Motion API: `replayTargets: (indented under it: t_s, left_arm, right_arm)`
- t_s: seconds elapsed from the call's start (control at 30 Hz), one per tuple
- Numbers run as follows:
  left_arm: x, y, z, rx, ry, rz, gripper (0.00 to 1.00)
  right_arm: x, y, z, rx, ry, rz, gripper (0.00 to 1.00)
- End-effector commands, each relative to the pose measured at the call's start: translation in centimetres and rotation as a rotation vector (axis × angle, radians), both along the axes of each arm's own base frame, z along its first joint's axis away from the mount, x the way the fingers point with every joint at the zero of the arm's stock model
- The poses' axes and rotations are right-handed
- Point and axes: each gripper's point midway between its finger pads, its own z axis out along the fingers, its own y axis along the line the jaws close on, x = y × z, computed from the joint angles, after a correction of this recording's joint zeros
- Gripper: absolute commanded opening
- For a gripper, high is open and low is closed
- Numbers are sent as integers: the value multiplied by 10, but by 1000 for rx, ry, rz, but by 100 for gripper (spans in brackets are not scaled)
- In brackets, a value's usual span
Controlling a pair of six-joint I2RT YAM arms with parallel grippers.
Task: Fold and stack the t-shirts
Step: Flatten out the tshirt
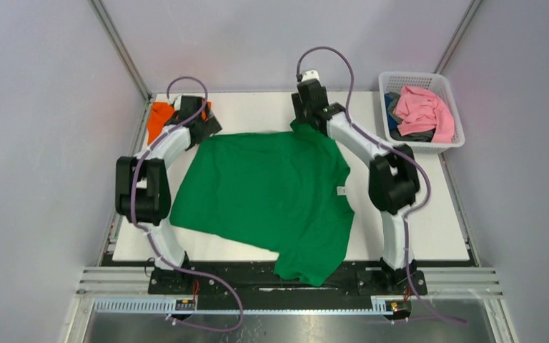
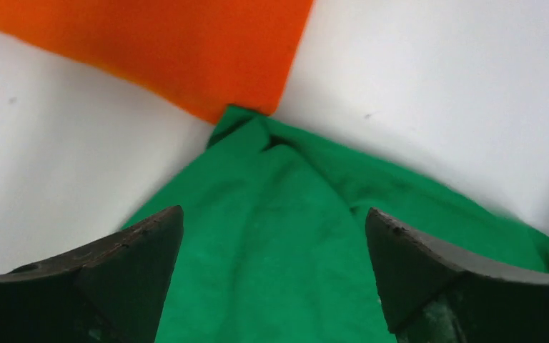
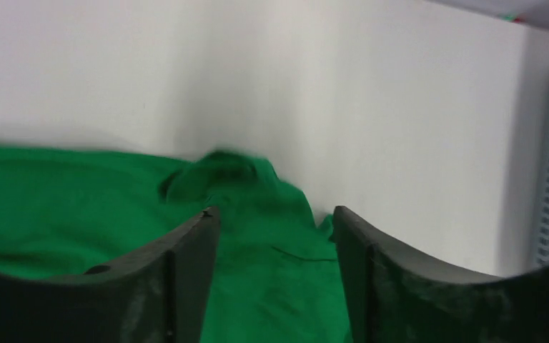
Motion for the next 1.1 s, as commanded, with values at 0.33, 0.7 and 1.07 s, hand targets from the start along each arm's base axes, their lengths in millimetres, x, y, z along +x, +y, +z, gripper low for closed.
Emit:
replayTargets:
  t_s: [0.33, 0.7, 1.07]
  left_arm:
    - [-59, -47, 45, -219, -85, -184, 99]
    - [-155, -66, 14, -304, -102, -241, 99]
    - [-179, -84, -37, -421, -27, -258, 99]
  right_arm:
    - [-47, -3, 7, 242, 191, -30, 100]
    - [-220, 0, -78, 579, 490, 38, 100]
    - [-273, -15, -165, 481, 713, -122, 99]
